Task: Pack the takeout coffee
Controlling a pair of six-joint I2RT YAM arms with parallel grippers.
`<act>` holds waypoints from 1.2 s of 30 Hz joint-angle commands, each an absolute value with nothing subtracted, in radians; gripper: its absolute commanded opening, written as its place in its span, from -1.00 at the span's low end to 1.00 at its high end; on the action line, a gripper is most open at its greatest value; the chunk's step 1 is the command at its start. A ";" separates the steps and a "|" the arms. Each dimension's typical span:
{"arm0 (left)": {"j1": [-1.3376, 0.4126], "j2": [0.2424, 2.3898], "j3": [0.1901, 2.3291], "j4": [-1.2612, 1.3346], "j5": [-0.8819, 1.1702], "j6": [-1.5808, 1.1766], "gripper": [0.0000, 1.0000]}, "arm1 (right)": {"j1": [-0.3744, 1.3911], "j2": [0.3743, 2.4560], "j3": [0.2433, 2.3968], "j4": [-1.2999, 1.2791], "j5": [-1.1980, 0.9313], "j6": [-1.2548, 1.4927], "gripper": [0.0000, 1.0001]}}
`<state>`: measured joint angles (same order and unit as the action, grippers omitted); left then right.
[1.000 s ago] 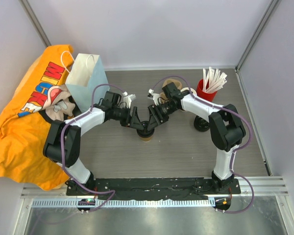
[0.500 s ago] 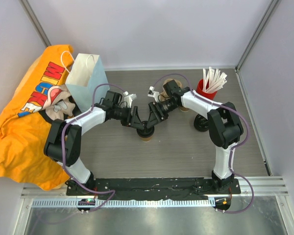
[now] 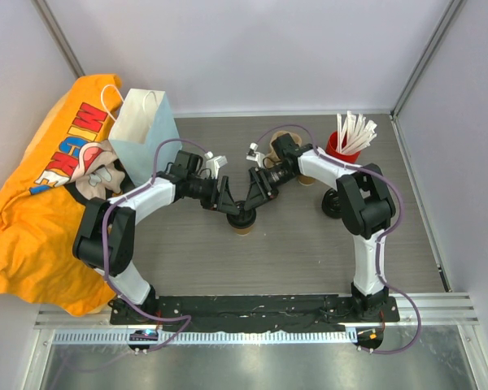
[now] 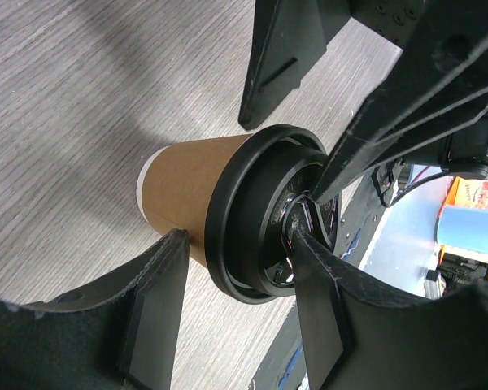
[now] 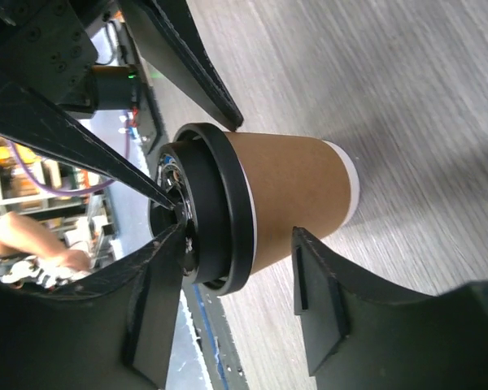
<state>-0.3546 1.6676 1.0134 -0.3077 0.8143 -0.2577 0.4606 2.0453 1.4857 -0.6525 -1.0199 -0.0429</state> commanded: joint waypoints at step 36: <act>-0.353 1.733 0.991 -0.333 0.563 -0.176 0.02 | 0.465 2.089 1.502 -0.610 -0.940 -0.015 -0.16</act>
